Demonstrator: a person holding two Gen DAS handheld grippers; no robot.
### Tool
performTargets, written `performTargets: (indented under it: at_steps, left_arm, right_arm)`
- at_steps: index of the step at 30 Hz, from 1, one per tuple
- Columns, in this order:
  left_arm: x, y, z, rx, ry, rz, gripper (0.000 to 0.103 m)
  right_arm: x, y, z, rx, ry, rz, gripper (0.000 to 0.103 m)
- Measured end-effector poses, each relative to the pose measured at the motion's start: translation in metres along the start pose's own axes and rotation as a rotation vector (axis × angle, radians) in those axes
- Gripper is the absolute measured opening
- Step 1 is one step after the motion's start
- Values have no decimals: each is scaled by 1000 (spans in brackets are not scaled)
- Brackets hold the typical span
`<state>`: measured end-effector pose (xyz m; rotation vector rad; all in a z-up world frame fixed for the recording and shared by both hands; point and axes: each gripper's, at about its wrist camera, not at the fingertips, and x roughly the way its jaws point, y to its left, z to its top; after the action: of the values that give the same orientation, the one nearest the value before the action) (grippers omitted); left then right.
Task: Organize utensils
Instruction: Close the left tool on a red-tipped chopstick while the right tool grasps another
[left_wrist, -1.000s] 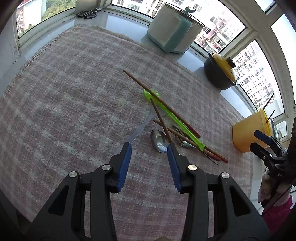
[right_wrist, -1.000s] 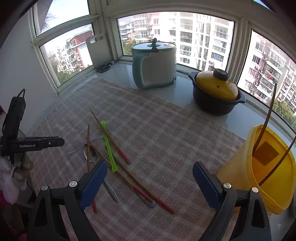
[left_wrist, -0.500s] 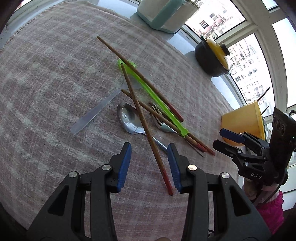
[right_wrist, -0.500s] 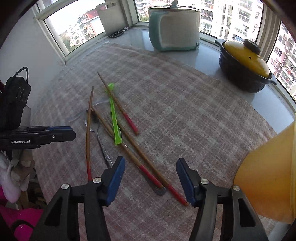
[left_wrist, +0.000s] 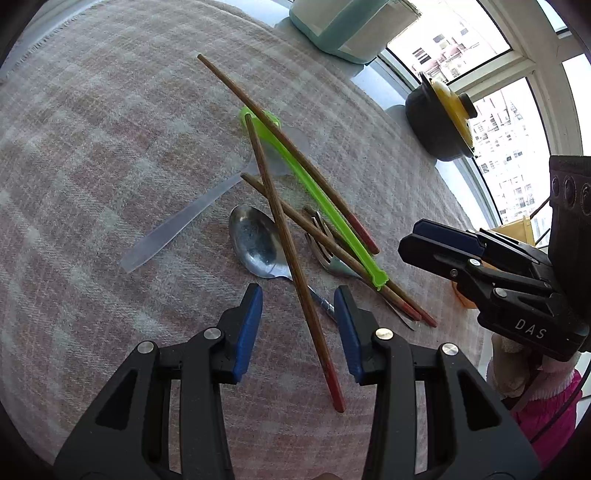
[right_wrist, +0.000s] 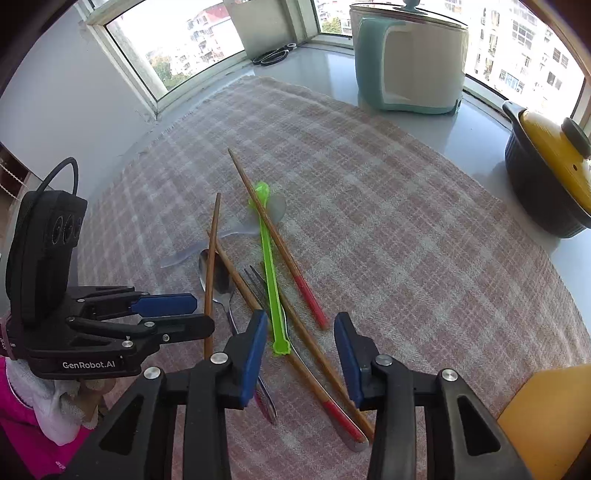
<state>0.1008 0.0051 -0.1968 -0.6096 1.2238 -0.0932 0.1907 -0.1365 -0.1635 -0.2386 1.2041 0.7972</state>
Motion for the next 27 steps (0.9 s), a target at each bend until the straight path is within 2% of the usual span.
performTargets:
  at_steps: [7, 9, 15, 24, 27]
  left_arm:
    - [6, 2, 1, -15, 2, -1, 40]
    - [7, 3, 2, -24, -1, 3, 35]
    - [10, 4, 4, -30, -5, 6, 29]
    - [15, 8, 10, -36, -8, 15, 13]
    - [15, 9, 11, -40, -7, 12, 12]
  right_arm:
    - [30, 8, 28, -44, 50, 1, 31]
    - [37, 11, 33, -65, 65, -18, 28]
    - [53, 13, 41, -122, 114, -62, 22]
    - [66, 22, 51, -182, 141, -77, 21]
    - [72, 25, 57, -194, 148, -87, 21]
